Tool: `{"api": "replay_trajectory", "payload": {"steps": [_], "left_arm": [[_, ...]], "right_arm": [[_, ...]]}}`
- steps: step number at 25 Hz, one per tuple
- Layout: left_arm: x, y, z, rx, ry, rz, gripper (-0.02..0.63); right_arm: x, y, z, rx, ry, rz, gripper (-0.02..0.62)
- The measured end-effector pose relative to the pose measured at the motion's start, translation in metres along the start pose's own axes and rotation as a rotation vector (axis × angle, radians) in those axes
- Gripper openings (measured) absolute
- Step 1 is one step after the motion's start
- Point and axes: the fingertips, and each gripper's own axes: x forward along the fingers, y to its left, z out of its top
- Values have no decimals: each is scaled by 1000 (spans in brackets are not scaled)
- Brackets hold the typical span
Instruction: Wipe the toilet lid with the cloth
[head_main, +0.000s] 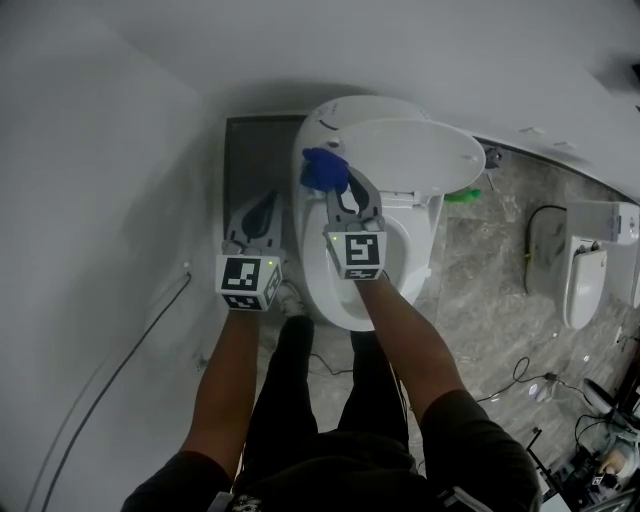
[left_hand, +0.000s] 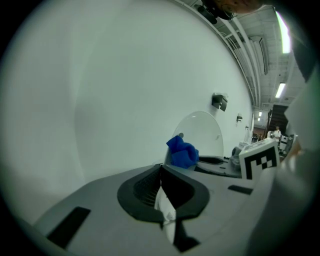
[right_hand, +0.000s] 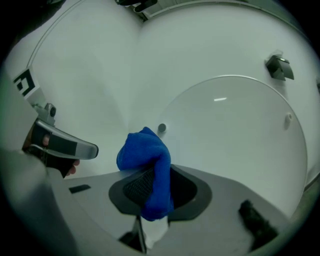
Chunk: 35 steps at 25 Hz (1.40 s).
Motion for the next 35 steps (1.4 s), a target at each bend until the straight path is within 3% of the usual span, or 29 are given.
{"api": "replay_trajectory", "payload": {"steps": [16,25,35], "left_arm": [[42,-64,-17,34,39,-89,12],[53,-106,-35,7,60,-125,12],[57,-124,-37,-2,67,-137,12]], "right_arm": [[-40,-134,-22,69,-14,-247,78],[-83,-206,-31,87,-31,-378,78],[-119,-252,-34,135,-48,-471,78]]}}
